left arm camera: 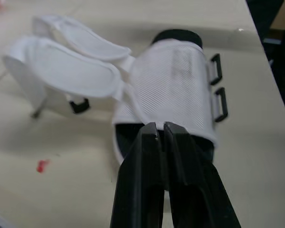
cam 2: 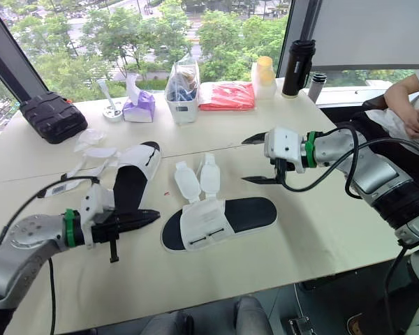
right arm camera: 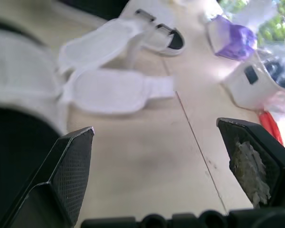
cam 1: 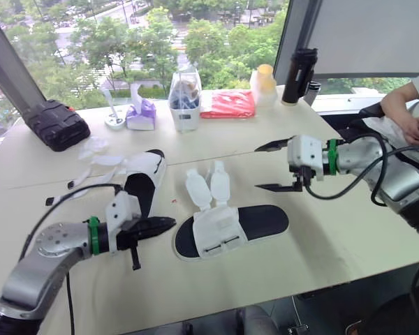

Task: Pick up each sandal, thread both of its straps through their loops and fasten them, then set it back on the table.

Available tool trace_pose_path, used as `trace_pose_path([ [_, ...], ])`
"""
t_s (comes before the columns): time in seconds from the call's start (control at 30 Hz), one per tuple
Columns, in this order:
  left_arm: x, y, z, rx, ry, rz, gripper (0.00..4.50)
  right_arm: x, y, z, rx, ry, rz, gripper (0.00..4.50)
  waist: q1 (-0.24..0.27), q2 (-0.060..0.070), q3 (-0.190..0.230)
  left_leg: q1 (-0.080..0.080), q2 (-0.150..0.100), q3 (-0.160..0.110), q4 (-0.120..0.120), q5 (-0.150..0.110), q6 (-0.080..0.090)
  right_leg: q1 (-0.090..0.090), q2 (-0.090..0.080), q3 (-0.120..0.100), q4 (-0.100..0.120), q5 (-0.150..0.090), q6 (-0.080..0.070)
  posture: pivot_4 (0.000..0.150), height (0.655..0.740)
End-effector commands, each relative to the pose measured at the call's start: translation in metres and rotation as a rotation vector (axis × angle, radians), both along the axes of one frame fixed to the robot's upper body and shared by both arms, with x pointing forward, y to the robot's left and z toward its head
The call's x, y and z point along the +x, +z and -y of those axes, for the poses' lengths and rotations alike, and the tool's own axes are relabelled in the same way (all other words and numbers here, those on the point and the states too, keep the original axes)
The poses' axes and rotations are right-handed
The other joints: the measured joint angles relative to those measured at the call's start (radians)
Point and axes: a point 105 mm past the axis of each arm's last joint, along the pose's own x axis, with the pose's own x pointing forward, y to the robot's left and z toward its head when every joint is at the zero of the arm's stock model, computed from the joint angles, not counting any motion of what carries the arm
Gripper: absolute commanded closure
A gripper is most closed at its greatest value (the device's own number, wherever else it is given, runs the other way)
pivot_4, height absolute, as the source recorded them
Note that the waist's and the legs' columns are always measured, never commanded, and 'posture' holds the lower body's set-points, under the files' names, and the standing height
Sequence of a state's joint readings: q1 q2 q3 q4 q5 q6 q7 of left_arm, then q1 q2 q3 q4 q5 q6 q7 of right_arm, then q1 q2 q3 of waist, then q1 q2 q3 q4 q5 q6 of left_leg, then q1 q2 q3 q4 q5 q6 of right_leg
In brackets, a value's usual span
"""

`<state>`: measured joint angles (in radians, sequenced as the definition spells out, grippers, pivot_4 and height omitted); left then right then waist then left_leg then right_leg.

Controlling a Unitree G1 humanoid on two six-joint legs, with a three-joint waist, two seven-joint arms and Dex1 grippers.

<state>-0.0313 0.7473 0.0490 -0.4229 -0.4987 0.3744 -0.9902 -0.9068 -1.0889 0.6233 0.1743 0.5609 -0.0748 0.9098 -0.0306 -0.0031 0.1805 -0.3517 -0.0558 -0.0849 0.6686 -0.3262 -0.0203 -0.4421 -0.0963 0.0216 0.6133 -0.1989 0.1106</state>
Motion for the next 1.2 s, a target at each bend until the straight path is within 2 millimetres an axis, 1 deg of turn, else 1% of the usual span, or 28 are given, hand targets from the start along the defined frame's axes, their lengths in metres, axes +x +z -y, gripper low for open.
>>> trace_pose_path([
  [0.03,-0.003,-0.021,0.007,0.054,-0.048,-0.03,4.44,-0.003,0.024,-0.016,0.173,-0.041,-0.049,0.0,0.013,0.0,0.0,0.0,0.0,0.0,0.0,0.0,0.0,0.0,0.0,0.0,0.0,0.0,0.0,0.15,0.74],
  [0.1,-0.001,-0.03,0.011,0.058,-0.056,-0.048,4.44,-0.004,0.027,-0.021,0.231,-0.07,-0.101,0.0,0.018,0.0,0.0,-0.001,0.0,0.0,0.0,0.0,0.0,-0.001,-0.001,0.0,0.0,0.0,0.0,0.15,0.74],
  [0.17,0.003,-0.032,0.013,0.047,-0.05,-0.057,4.44,-0.004,0.029,-0.024,0.267,-0.094,-0.137,0.0,0.022,0.0,0.0,-0.003,0.0,0.0,0.0,0.0,0.0,-0.002,-0.001,0.0,-0.001,0.0,0.0,0.15,0.74],
  [0.3,0.009,-0.043,0.02,0.041,-0.064,-0.078,4.44,-0.01,0.026,-0.029,0.302,-0.116,-0.232,0.0,0.025,0.0,0.0,-0.004,-0.001,0.0,0.001,0.0,0.0,-0.002,-0.001,-0.001,-0.002,0.001,0.0,0.15,0.74],
  [0.43,0.02,-0.049,0.036,0.001,-0.073,-0.097,4.44,-0.01,0.027,-0.032,0.332,-0.133,-0.235,0.0,0.022,0.0,0.0,-0.003,-0.001,0.0,0.001,0.0,-0.001,-0.001,-0.001,-0.001,-0.002,0.001,0.0,0.15,0.74],
  [0.6,0.019,-0.056,0.051,0.016,-0.144,-0.136,4.44,-0.011,0.021,-0.031,0.333,-0.159,-0.267,0.0,0.019,-0.001,0.0,-0.003,-0.001,0.001,0.001,0.0,-0.001,-0.002,-0.001,-0.002,-0.001,0.001,0.0,0.15,0.74],
  [0.67,0.02,-0.056,0.056,0.018,-0.156,-0.136,4.44,-0.012,0.013,-0.029,0.335,-0.176,-0.332,0.0,0.019,-0.001,0.0,-0.003,-0.001,0.001,0.001,0.0,-0.001,-0.001,-0.001,-0.002,-0.001,0.001,0.0,0.15,0.74],
  [0.73,0.02,-0.058,0.057,0.021,-0.159,-0.143,4.44,-0.011,0.005,-0.026,0.332,-0.19,-0.383,0.0,0.021,-0.001,0.0,-0.003,-0.001,0.001,0.001,0.0,-0.001,-0.001,-0.001,-0.002,-0.001,0.001,0.0,0.15,0.74],
  [0.8,0.021,-0.059,0.057,0.019,-0.16,-0.159,4.44,-0.009,-0.002,-0.024,0.379,-0.22,-0.484,0.0,0.021,-0.001,0.0,-0.003,-0.001,0.0,0.001,0.0,-0.001,-0.001,-0.001,-0.002,-0.001,0.001,0.0,0.15,0.74],
  [0.93,0.02,-0.063,0.059,0.016,-0.174,-0.189,4.44,-0.005,-0.008,-0.023,0.453,-0.239,-0.688,0.0,0.021,-0.001,-0.001,-0.003,-0.001,0.0,0.002,0.0,-0.001,0.0,-0.001,-0.002,-0.001,0.001,0.0,0.15,0.74],
  [1.03,0.019,-0.065,0.06,0.011,-0.178,-0.207,4.44,0.0,-0.006,-0.025,0.505,-0.241,-0.802,0.0,0.019,-0.001,-0.001,-0.003,-0.001,0.0,0.003,0.0,0.0,0.0,-0.001,-0.002,-0.001,0.001,0.0,0.15,0.74],
  [1.13,0.02,-0.068,0.06,0.017,-0.178,-0.21,4.44,0.015,-0.011,-0.024,0.525,-0.318,-0.906,0.0,0.02,-0.001,-0.001,-0.003,-0.001,0.0,0.003,0.0,0.0,0.0,-0.001,-0.002,-0.001,0.001,0.0,0.15,0.74],
  [1.2,0.02,-0.068,0.06,0.02,-0.177,-0.207,4.44,0.02,-0.014,-0.026,0.536,-0.321,-0.989,0.0,0.021,-0.001,-0.001,-0.004,-0.002,0.0,0.004,0.0,-0.001,0.0,-0.001,-0.002,-0.001,0.002,0.0,0.15,0.74],
])
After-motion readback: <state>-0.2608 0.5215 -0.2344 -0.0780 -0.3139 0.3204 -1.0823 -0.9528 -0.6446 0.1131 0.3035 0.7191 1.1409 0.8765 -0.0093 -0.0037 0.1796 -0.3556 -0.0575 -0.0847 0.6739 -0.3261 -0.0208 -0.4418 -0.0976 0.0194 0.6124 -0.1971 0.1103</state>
